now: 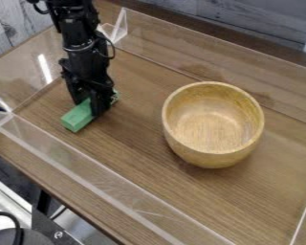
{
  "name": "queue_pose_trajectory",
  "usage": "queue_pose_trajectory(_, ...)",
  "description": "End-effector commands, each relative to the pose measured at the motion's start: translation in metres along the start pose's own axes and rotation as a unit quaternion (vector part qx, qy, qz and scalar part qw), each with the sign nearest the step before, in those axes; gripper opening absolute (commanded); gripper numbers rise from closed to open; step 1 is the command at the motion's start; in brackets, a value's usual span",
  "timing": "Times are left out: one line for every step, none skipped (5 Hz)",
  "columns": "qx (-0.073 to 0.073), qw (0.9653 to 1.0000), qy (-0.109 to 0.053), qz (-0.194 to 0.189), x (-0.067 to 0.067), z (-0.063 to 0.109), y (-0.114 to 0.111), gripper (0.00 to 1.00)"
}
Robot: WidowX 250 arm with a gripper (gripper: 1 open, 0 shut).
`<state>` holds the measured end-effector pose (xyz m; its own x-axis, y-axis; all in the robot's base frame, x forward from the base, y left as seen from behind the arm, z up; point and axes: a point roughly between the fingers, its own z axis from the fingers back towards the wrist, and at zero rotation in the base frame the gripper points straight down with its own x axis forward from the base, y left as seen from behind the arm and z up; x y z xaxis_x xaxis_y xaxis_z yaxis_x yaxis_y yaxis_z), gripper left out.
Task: Remove the green block from inside the brown bowl and put it on the table
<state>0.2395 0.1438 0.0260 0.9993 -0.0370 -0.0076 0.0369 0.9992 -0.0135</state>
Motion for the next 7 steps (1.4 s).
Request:
queue_pose_trajectory(0.012, 0.9998, -0.015, 0.000, 0.0063, 0.0133, 0.0023, 0.00)
queue_pose_trajectory(0.010, 0.9999, -0.013, 0.002, 0.0067, 0.0151, 0.0002, 0.00)
queue_pose_trajectory(0.008, 0.9999, -0.011, 0.005, 0.0071, 0.0166, -0.0015, 0.00)
queue_pose_trajectory(0.007, 0.9999, -0.009, 0.007, 0.0075, 0.0175, -0.0029, 0.00)
queue_pose_trajectory(0.006, 0.9999, -0.007, 0.009, 0.0081, 0.0181, -0.0040, 0.00)
queue_pose_trajectory(0.005, 0.9999, -0.005, 0.011, 0.0087, 0.0184, -0.0049, 0.00)
queue_pose_trajectory(0.005, 0.9999, -0.003, 0.012, 0.0092, 0.0187, -0.0058, 0.00)
